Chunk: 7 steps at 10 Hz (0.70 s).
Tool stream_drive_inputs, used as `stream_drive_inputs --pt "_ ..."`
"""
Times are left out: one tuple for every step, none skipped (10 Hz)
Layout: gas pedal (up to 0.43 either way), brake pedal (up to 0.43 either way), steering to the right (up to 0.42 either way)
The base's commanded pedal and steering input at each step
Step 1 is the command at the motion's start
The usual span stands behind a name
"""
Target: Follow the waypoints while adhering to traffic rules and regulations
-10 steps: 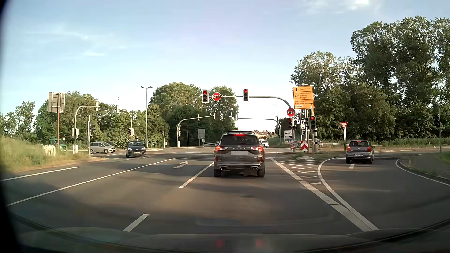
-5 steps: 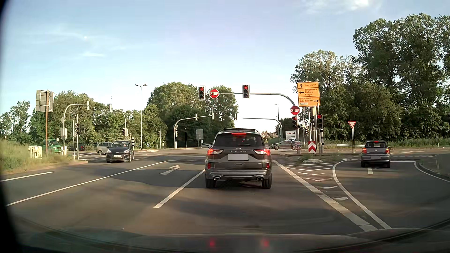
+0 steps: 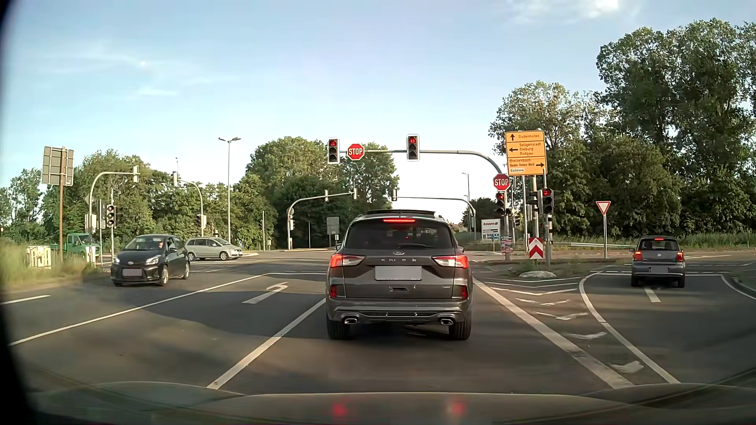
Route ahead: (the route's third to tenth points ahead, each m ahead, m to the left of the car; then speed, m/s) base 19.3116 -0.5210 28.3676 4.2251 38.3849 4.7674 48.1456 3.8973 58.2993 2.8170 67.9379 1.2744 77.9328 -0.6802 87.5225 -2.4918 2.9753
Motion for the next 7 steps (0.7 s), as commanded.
stream_drive_inputs --pt "0.0 0.329 0.005" --pt "0.0 0.329 0.006" --pt "0.0 0.329 0.006" --pt "0.0 0.329 0.005" --pt "0.0 0.329 0.005" --pt "0.0 0.329 0.006" --pt "0.0 0.329 0.006"
